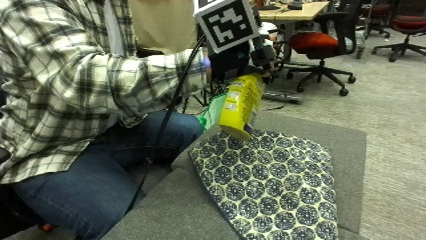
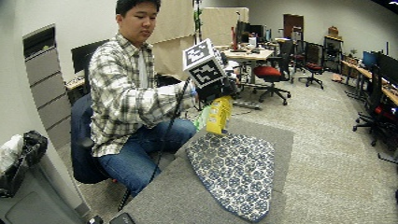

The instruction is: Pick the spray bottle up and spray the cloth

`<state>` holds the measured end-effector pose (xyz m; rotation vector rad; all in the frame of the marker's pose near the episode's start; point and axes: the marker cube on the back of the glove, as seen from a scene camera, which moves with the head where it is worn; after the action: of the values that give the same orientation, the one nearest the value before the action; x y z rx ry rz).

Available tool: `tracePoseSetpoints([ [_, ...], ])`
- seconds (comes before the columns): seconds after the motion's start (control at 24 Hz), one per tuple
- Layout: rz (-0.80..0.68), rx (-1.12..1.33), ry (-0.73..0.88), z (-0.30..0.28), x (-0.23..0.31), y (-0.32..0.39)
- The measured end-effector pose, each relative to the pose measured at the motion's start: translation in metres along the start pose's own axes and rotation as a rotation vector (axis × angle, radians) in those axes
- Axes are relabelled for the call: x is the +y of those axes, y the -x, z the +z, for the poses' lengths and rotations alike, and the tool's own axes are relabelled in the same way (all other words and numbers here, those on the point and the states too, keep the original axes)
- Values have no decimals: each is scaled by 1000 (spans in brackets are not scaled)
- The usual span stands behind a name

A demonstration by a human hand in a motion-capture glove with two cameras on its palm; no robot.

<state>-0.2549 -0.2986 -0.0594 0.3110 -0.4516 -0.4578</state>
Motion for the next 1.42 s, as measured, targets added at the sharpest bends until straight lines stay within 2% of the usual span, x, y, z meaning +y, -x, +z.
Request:
tracePoseSetpoints([
  [0.38,-1,324,159,10,0,-25],
  [0.71,-92,620,394,36,6,-39],
  [1.0,-130,702,503,54,12,-43],
  [1.42,-100,745,533,63,15,-45],
])
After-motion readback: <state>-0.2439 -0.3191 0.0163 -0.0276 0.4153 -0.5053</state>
